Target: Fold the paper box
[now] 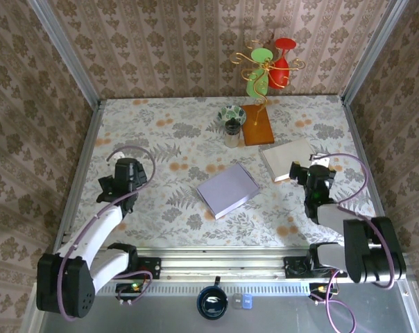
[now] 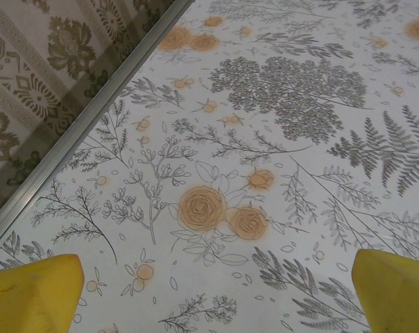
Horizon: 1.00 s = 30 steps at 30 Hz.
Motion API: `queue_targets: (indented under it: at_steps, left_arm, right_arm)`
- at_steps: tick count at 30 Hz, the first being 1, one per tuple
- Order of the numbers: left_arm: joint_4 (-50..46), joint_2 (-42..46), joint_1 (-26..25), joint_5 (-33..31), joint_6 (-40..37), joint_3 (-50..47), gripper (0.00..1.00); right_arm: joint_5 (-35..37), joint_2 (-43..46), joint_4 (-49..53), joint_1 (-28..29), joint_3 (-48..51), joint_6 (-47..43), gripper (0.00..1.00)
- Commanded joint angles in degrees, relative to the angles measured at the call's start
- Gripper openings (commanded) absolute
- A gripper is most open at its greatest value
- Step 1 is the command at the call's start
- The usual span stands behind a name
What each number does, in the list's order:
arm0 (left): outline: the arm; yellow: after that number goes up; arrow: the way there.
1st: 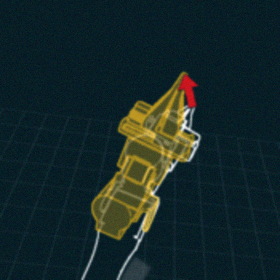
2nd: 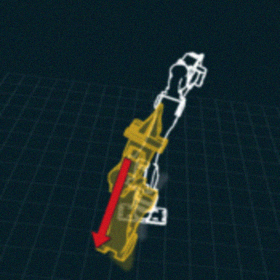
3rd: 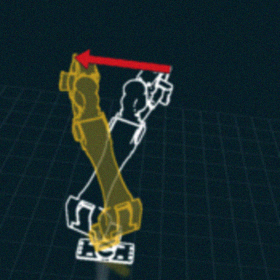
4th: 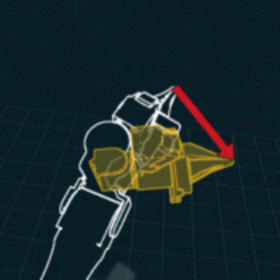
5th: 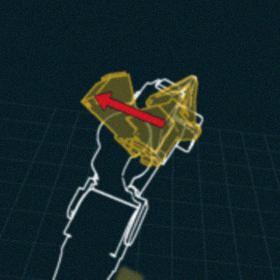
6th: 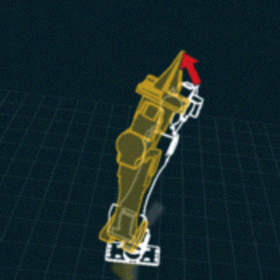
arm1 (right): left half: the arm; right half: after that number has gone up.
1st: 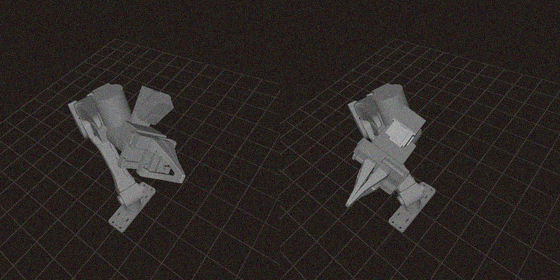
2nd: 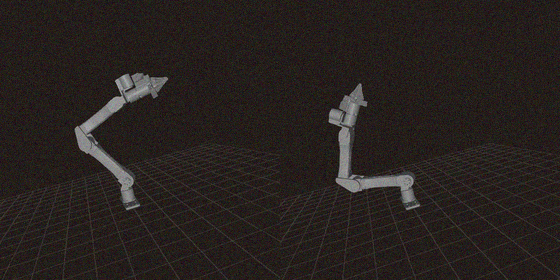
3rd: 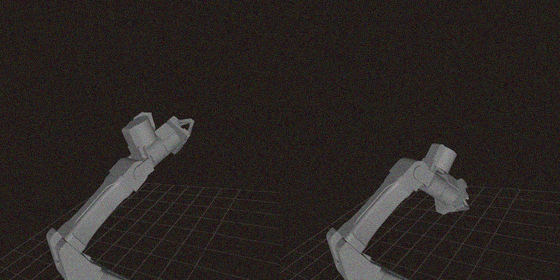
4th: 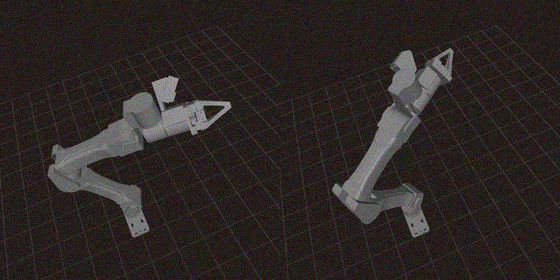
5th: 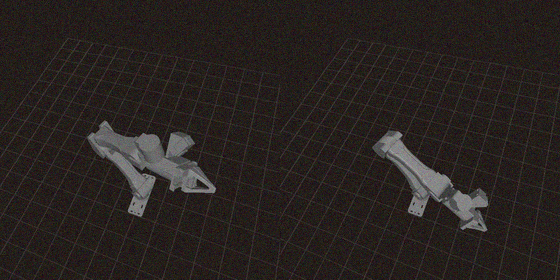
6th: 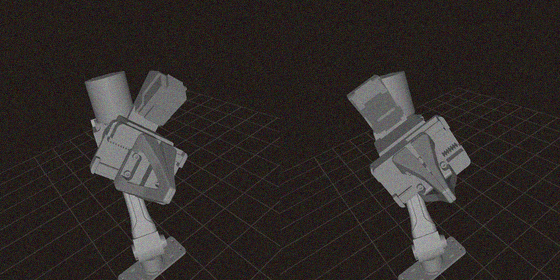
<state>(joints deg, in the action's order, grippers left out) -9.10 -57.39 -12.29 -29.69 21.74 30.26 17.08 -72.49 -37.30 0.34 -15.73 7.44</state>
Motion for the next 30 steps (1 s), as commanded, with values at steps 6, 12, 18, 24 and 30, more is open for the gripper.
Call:
queue_targets:
  at_steps: [6,12,18,24,30]
  left_arm:
    - [10.51,-7.07,4.41,5.88,-7.86,2.69,1.0]
    - [24.02,-11.48,6.49,9.55,-18.08,-0.13,1.0]
    - [36.93,-15.85,7.02,10.73,-18.96,-6.48,1.0]
    - [41.17,-17.54,8.26,15.4,-20.99,-7.0,1.0]
    - [52.77,-23.3,9.04,19.13,-23.64,-7.74,1.0]
  right_arm:
    - [-8.1,-13.64,-16.84,-0.78,-3.8,-1.43,1.0]
    - [-4.47,-15.13,-12.89,2.11,-6.86,-3.97,1.0]
    - [-3.64,-15.27,-13.86,2.55,-6.6,-4.28,1.0]
    - [-3.81,-15.1,-13.48,2.56,-6.69,-4.21,1.0]
    - [-3.82,-15.25,-13.45,2.56,-6.69,-4.19,1.0]
